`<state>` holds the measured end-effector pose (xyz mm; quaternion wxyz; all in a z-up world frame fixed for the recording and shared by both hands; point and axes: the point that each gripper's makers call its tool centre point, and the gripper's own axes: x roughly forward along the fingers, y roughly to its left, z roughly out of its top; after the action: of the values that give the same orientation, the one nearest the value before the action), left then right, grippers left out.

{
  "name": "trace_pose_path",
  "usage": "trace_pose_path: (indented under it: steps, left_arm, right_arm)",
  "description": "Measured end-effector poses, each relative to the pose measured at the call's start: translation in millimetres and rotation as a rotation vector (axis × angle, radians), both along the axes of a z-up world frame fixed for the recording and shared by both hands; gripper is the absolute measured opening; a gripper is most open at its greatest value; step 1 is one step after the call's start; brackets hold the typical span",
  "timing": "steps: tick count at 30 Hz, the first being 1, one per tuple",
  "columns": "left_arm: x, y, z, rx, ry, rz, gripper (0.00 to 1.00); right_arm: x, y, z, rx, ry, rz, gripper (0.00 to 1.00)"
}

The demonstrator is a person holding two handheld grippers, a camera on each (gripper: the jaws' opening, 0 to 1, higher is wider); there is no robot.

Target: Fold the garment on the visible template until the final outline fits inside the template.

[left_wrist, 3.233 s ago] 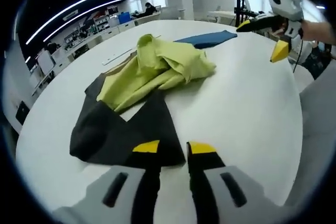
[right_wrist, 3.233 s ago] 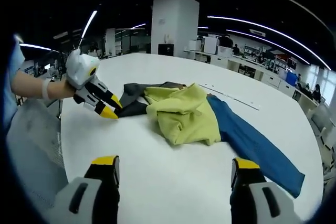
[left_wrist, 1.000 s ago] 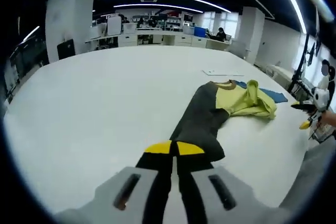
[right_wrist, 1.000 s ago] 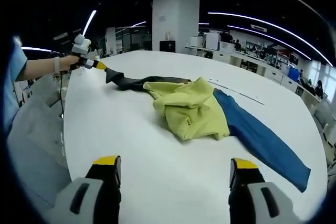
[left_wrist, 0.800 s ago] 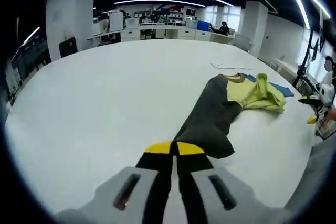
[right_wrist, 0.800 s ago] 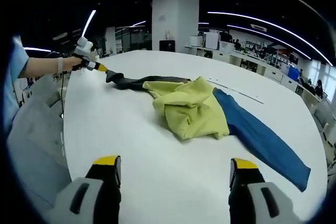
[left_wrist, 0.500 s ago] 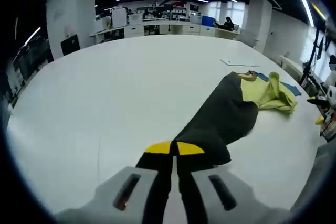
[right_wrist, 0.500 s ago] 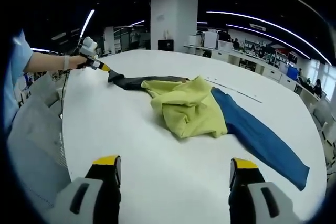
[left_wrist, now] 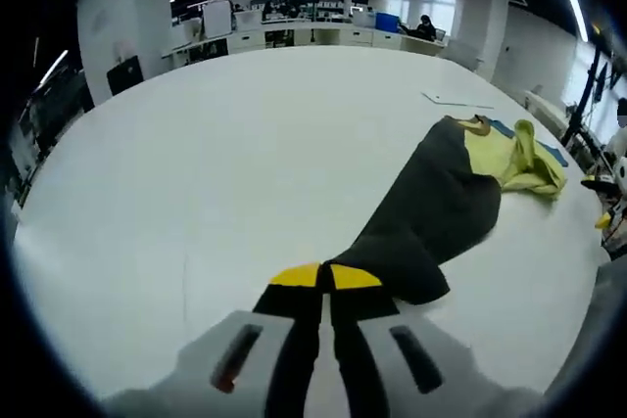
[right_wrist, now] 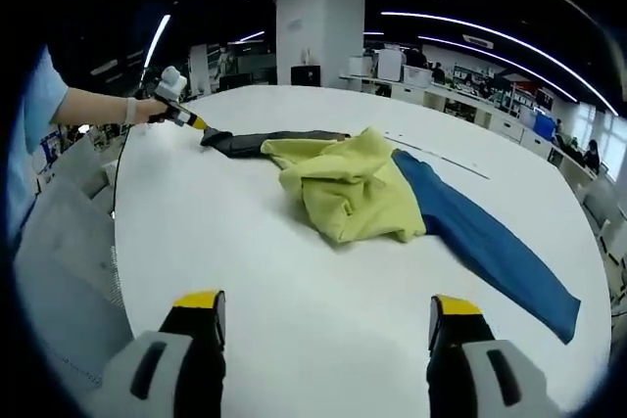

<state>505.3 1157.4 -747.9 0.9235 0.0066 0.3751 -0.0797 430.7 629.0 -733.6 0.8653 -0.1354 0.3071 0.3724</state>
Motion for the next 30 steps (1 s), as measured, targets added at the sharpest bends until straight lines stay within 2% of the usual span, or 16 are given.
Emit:
trace_pose_path:
  steps: [4, 9, 14, 18, 22, 26, 28, 30]
  left_arm:
    - [-8.3, -2.1, 1.7, 0.049, -0.011, -0.012, 0.18]
    - [-13.4, -10.4, 10.1, 0.047, -0.051, -0.025, 0.31]
    - [-17.9, -27.1, 21.0, 0.049, -0.089, -0.046, 0.32]
    - [-20.0, -51.7, 28.4, 0.06, -0.119, -0.088, 0.28]
    - [-22.1, -74.3, 25.7, 0.107, -0.122, -0.133, 0.28]
    - [-25.2, -85.1, 22.7, 0.198, -0.119, -0.149, 0.27]
    - [-25.5, -89.1, 19.7, 0.197, -0.116, -0.144, 0.27]
    - [-26.4, -88.4, 15.3, 0.234, -0.106, -0.143, 0.27]
  right_arm:
    - [-0.8, 3.1, 0.2, 0.007, 0.001, 0.006, 0.86]
    - [-2.3, 5.6, 0.2, 0.008, 0.0, 0.015, 0.86]
    - [-4.1, 6.0, 0.0, 0.01, 0.0, 0.017, 0.86]
    - [-5.4, 6.7, 1.4, 0.021, -0.003, 0.01, 0.86]
    - [-6.5, 6.2, 1.3, 0.021, -0.002, 0.011, 0.86]
    - [-6.8, 5.0, 1.5, 0.024, -0.002, 0.006, 0.86]
    - [-7.0, 4.0, 1.7, 0.025, -0.002, 0.003, 0.86]
    - [-7.0, 3.1, 1.4, 0.026, 0.0, 0.0, 0.86]
